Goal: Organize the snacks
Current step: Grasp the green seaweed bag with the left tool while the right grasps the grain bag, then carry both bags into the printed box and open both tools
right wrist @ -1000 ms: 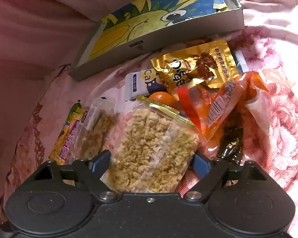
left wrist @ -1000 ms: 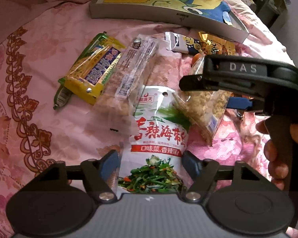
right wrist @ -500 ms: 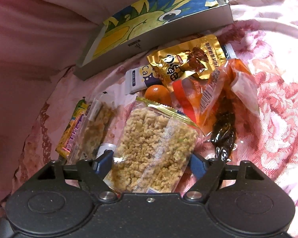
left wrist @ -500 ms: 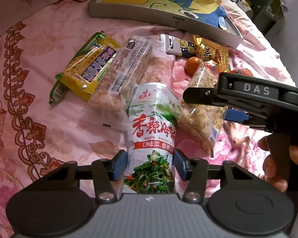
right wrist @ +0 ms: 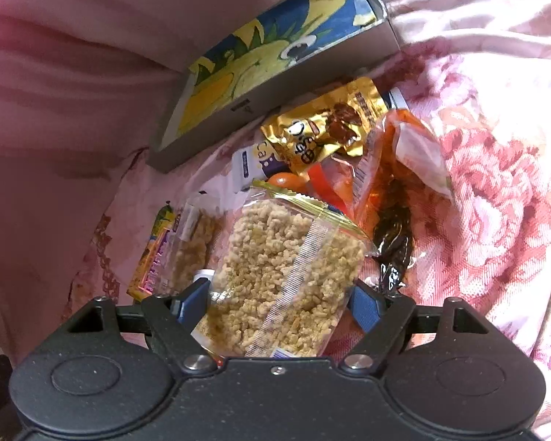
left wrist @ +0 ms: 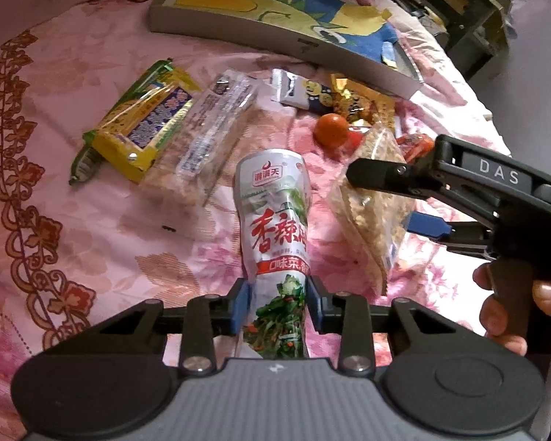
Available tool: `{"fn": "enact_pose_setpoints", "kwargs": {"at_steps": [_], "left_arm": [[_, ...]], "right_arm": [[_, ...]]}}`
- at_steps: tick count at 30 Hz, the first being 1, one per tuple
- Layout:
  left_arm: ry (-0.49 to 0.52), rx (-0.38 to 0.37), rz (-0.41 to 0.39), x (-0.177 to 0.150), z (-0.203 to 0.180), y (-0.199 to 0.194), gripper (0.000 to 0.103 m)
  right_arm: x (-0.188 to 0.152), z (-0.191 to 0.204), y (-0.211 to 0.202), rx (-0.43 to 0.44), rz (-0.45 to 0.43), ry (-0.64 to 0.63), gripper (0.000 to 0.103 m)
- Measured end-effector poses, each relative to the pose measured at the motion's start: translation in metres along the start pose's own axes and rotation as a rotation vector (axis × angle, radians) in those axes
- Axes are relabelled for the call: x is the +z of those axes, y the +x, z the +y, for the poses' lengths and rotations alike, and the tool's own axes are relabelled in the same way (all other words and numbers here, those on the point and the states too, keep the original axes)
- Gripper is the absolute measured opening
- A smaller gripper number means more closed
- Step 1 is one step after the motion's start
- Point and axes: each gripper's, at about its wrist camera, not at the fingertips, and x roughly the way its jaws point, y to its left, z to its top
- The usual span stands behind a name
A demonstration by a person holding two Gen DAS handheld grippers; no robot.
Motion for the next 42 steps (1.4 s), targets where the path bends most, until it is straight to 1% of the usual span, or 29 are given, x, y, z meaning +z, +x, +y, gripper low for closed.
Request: {"fn": "enact_pose_setpoints", "kwargs": {"at_steps": [2, 5, 9, 12, 16, 20, 22, 25, 27, 29, 31, 34, 36, 38, 42], "left_arm": [[-0.002, -0.015, -0.012, -0.001, -0.001, -0.002, 0.036], [0.011, -0.016, -0.046, -0.001, -0.004, -0.007, 0.036], [0.024, -0.016, -0.117, 0.001, -0.009, -0.017, 0.037], [0.017, -0.025, -0.171, 0.008, -0.012, -0.024, 0.037], [0.000, -0.046, -0.263, 0.034, -0.013, -0.030, 0.037], [-0.067, -0.080, -0.386, 0.072, -0.006, -0.025, 0.037], [-0.086, -0.070, -0.456, 0.094, -0.004, -0.019, 0.037], [-0.127, -0.064, -0.520, 0.125, 0.001, -0.007, 0.037], [-0.140, -0.063, -0.548, 0.143, 0.003, 0.004, 0.037], [-0.136, -0.062, -0.572, 0.156, 0.007, 0.013, 0.038], [-0.145, -0.064, -0.597, 0.168, 0.009, 0.023, 0.038], [-0.160, -0.082, -0.621, 0.187, 0.012, 0.036, 0.038], [-0.173, -0.091, -0.632, 0.193, 0.017, 0.043, 0.038], [-0.184, -0.102, -0.624, 0.198, 0.024, 0.052, 0.038], [-0.221, -0.082, -0.600, 0.198, 0.038, 0.064, 0.039]], "right_arm": [[0.001, 0.002, -0.004, 0.003, -0.016, -0.016, 0.081], [0.003, 0.006, -0.011, 0.011, -0.051, -0.044, 0.081], [0.007, 0.011, -0.021, 0.027, -0.105, -0.076, 0.081], [0.013, 0.012, -0.029, 0.035, -0.142, -0.091, 0.081], [0.032, 0.013, -0.037, 0.040, -0.195, -0.111, 0.081], [0.059, 0.018, -0.036, 0.031, -0.247, -0.167, 0.081], [0.074, 0.019, -0.034, 0.019, -0.300, -0.199, 0.081], [0.096, 0.017, -0.028, 0.003, -0.420, -0.234, 0.081], [0.109, 0.013, -0.023, -0.003, -0.491, -0.236, 0.081], [0.120, 0.009, -0.017, -0.002, -0.529, -0.231, 0.081], [0.132, 0.009, -0.009, -0.013, -0.553, -0.239, 0.081], [0.146, 0.014, 0.008, -0.053, -0.587, -0.282, 0.081], [0.153, 0.016, 0.021, -0.080, -0.592, -0.299, 0.081], [0.159, 0.016, 0.033, -0.093, -0.581, -0.286, 0.081], [0.166, 0.014, 0.056, -0.125, -0.544, -0.283, 0.081]]}}
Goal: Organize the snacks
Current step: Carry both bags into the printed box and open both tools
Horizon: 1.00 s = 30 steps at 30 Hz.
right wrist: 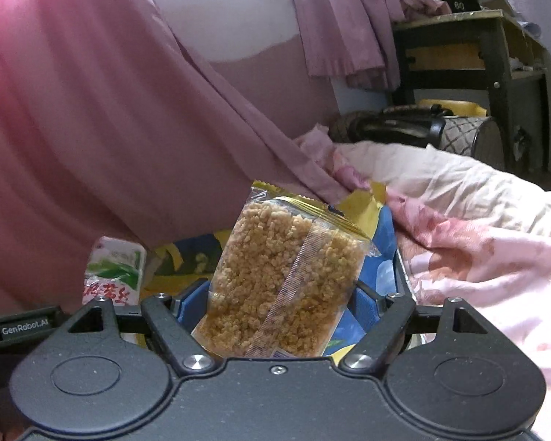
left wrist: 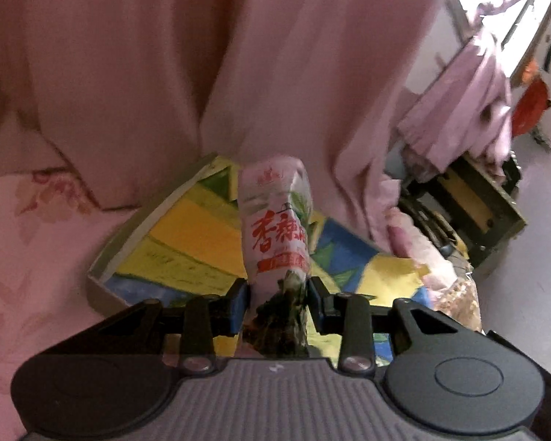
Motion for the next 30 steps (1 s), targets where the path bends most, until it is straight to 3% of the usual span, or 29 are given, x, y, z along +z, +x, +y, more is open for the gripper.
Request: {"fn": "enact_pose_setpoints", "kwargs": {"at_steps": [9, 21, 27, 30], "left_arm": [[0.007, 0.030, 0.033, -0.008, 0.007, 0.013, 0.042], [0.094, 0.089, 0.056, -0.012, -0.004, 0.012, 0.053], [0.090, 0.123, 0.062, -0.011, -0.008, 0.005, 0.060], [0.082, 0.124, 0.062, -0.009, -0.009, -0.001, 0.071]], "right_arm": [[-0.014, 0.009, 0.026, -0.041, 0.096, -0.063, 0.081], [-0.010, 0.009, 0.033, -0.055, 0.138, -0.060, 0.083], [-0.009, 0.005, 0.032, -0.072, 0.155, -0.040, 0.092], [-0.005, 0.004, 0.026, -0.069, 0.148, -0.030, 0.094]]}}
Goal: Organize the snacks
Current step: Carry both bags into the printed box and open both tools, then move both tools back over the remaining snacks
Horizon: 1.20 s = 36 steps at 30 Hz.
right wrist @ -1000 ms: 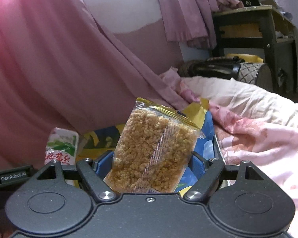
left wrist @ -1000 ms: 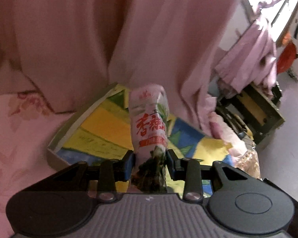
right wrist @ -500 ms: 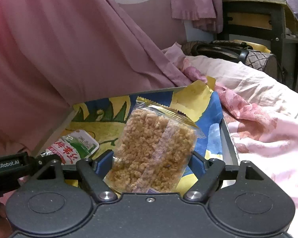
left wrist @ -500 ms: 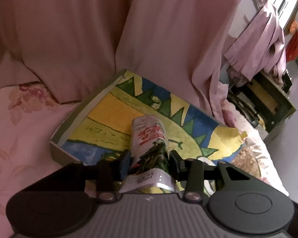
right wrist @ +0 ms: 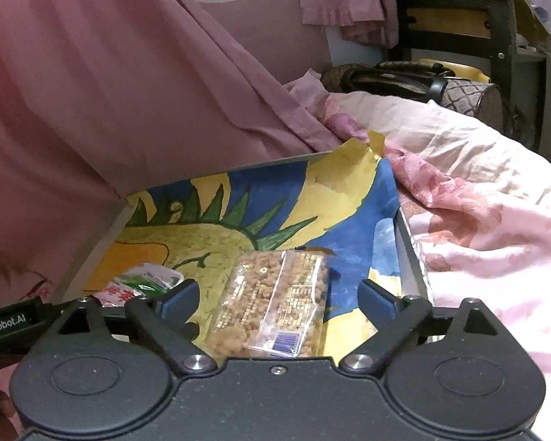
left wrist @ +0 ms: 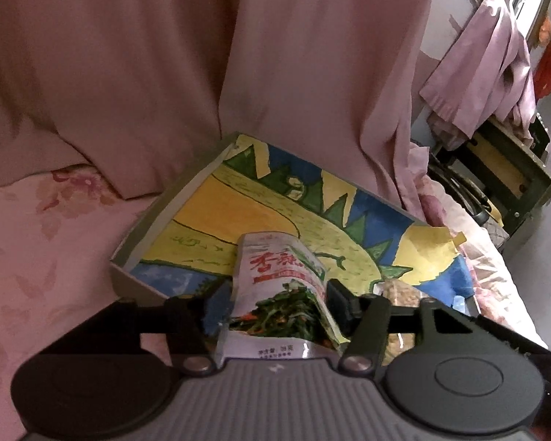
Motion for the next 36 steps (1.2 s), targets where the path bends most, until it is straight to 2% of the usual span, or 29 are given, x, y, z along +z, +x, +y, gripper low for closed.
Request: {"fn": "enact_pose_setpoints", "kwargs": {"at_steps": [5, 10, 16, 19, 25, 31, 36], "left_arm": [[0.018, 0.014, -0.051, 0.002, -0.008, -0.028, 0.083], [0.084, 0.033, -0.145, 0.001, -0.028, -0.072, 0.097], [0.189, 0.105, -0.263, -0.019, -0.055, -0.130, 0.102], [0.225, 0.128, -0.294, -0.032, -0.063, -0.156, 0.102], [0.259, 0.145, -0.309, -0.057, -0.066, -0.202, 0.103], [0.302, 0.156, -0.289, -0.087, -0.068, -0.232, 0.103], [0.346, 0.161, -0.276, -0.111, -0.068, -0.252, 0.103]], "right_arm": [[0.005, -0.002, -0.033, 0.003, -0.067, 0.000, 0.100], [0.005, -0.004, -0.082, 0.005, -0.163, -0.050, 0.102], [-0.006, -0.001, -0.144, 0.019, -0.270, -0.115, 0.102], [-0.016, -0.001, -0.174, 0.032, -0.315, -0.150, 0.102], [-0.045, -0.006, -0.231, 0.029, -0.367, -0.197, 0.102], [-0.070, -0.019, -0.276, 0.044, -0.387, -0.126, 0.102], [-0.088, -0.023, -0.297, 0.035, -0.389, -0.090, 0.102]]}}
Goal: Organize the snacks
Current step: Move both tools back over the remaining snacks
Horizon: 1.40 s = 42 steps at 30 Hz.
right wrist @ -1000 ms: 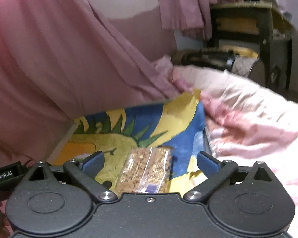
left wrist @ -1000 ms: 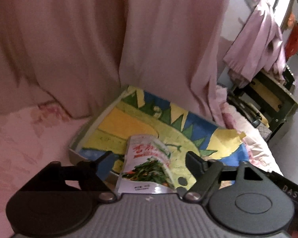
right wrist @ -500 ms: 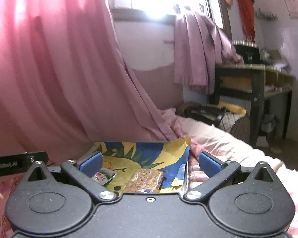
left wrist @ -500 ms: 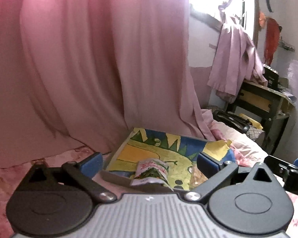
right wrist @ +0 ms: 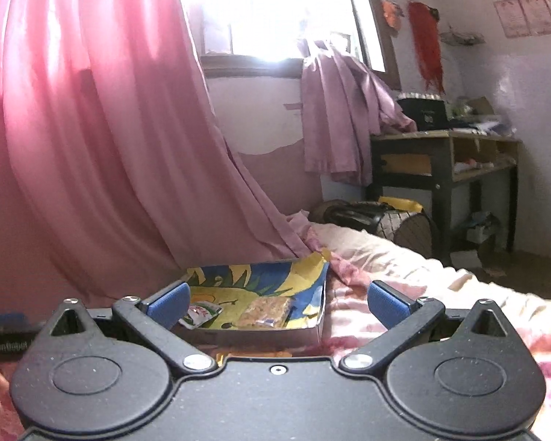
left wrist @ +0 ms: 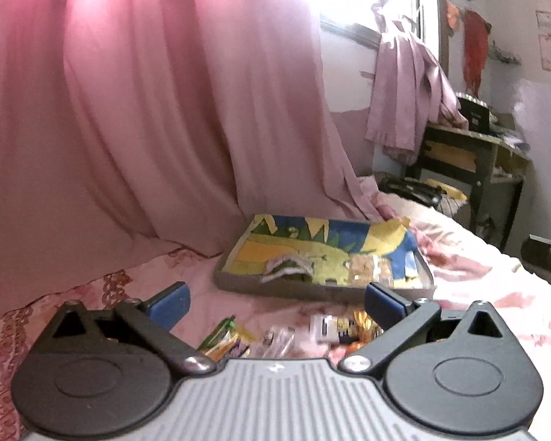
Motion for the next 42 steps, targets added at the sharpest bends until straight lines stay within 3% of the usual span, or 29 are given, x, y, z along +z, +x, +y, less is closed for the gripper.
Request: {"fn": "enact_pose_setpoints", "kwargs": {"at_steps": [12, 25, 30, 37, 42], "left_arm": [[-0.004, 0.051, 0.112, -0.035, 0.019, -0.035, 0.103], [0.004, 0.077, 0.244, -0.052, 0.025, -0.035, 0.103], [-0.011, 0.068, 0.304, -0.052, 0.030, -0.027, 0.103], [-0.126, 0.011, 0.401, -0.042, 0.055, -0.008, 0.103], [-0.126, -0.022, 0.454, -0.039, 0.060, 0.010, 0.103]], "right_arm": [[-0.034, 0.016, -0.016, -0.002, 0.189, -0.006, 0.102], [-0.055, 0.030, -0.012, 0.017, 0.362, -0.058, 0.102], [-0.057, 0.025, -0.005, 0.031, 0.429, -0.023, 0.102], [-0.058, 0.018, 0.014, 0.073, 0.546, 0.034, 0.102], [-0.061, 0.015, 0.031, 0.105, 0.625, 0.059, 0.102]]}}
